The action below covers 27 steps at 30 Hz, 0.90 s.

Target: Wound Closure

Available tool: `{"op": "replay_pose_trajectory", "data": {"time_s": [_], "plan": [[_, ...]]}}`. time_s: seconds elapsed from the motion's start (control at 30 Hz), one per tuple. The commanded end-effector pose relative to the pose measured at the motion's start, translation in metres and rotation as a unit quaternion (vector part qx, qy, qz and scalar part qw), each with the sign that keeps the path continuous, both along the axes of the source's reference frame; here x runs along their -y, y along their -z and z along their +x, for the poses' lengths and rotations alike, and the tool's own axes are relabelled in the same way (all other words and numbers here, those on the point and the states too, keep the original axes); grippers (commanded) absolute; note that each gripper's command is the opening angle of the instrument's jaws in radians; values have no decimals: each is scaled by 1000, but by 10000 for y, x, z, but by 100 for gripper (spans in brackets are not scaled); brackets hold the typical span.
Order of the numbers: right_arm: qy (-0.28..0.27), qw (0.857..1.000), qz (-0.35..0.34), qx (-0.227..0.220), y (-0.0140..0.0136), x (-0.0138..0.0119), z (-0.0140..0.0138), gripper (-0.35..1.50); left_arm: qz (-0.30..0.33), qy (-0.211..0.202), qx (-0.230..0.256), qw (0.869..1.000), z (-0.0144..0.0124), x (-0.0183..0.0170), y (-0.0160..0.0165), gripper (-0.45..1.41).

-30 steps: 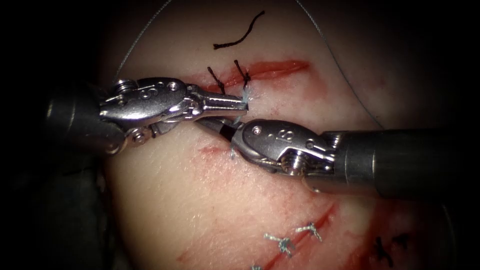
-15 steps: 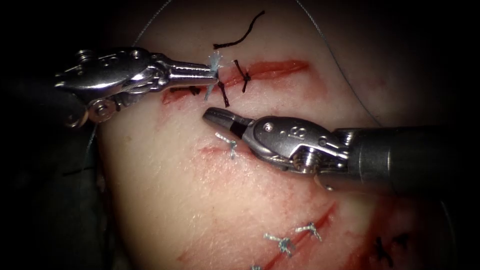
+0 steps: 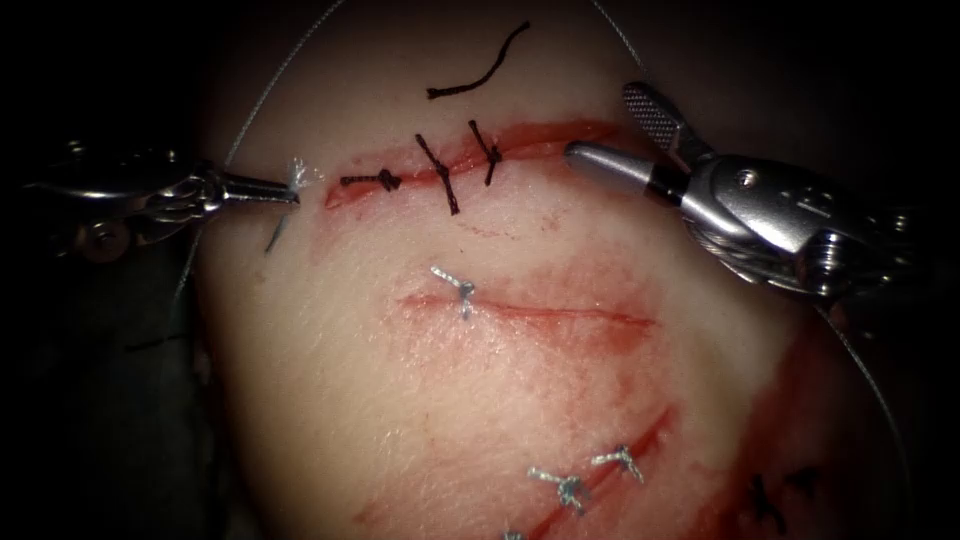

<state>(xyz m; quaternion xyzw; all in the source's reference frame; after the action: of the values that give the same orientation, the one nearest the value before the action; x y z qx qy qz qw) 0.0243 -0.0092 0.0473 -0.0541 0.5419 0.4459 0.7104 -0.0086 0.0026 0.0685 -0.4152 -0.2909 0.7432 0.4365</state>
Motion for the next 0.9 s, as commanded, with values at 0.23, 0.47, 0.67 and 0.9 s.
{"op": "replay_pose_trajectory", "data": {"time_s": [0.23, 0.47, 0.67, 0.9], "plan": [[9, 999, -3, -44, 39, 2, 22, 123, 18, -10, -37, 999, -12, -2, -52, 2], [53, 995, -2, -79, 53, 9, 34, 110, 60, -20, -68, 996, -15, 0, -35, 135], [55, 995, -4, -81, 51, 9, 33, 110, 59, -18, -73, 995, -16, -10, 7, 140], [64, 995, -14, -76, 56, 3, 22, 115, 24, -9, -85, 996, -13, -21, 49, 138]]}}
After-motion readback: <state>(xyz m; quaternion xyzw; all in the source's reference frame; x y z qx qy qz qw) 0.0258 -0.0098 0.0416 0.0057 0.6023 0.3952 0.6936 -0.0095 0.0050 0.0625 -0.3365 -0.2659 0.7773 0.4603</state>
